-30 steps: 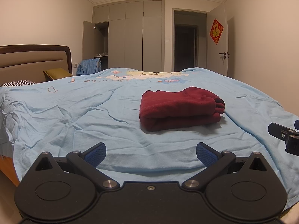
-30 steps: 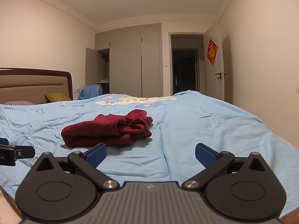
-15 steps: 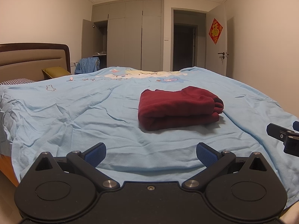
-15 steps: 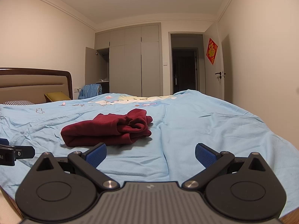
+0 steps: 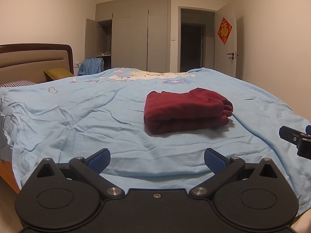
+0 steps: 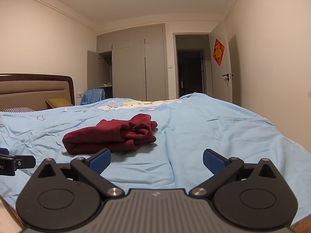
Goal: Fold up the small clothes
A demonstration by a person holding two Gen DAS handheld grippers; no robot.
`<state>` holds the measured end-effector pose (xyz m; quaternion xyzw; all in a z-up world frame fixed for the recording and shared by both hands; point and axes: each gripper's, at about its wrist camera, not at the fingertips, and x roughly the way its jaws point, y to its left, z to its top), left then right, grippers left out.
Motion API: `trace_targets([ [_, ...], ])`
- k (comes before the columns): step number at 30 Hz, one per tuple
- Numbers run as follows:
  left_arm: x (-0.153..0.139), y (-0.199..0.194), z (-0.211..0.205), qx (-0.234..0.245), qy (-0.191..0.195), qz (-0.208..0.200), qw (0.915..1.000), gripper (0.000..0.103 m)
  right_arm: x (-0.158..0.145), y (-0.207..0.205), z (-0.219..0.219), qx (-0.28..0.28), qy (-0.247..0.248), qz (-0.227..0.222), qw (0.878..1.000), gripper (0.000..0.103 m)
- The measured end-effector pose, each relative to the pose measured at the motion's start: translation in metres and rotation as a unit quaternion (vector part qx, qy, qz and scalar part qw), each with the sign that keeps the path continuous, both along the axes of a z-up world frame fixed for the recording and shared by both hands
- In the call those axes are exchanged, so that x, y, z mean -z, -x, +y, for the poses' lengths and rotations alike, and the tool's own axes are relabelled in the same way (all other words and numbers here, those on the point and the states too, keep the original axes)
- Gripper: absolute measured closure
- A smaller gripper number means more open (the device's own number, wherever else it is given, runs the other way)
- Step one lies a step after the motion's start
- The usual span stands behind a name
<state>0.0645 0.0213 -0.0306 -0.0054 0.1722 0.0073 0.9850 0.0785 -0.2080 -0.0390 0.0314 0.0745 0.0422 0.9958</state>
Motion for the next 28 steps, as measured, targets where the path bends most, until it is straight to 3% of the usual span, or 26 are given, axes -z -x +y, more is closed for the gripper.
trace_targets([
  [28,-0.0006,-0.0004,0.0003,0.0,0.0,0.001,1.0,0.001,-0.0018,-0.0002,0.0001,0.001,-0.003,0.003,1.0,0.0],
])
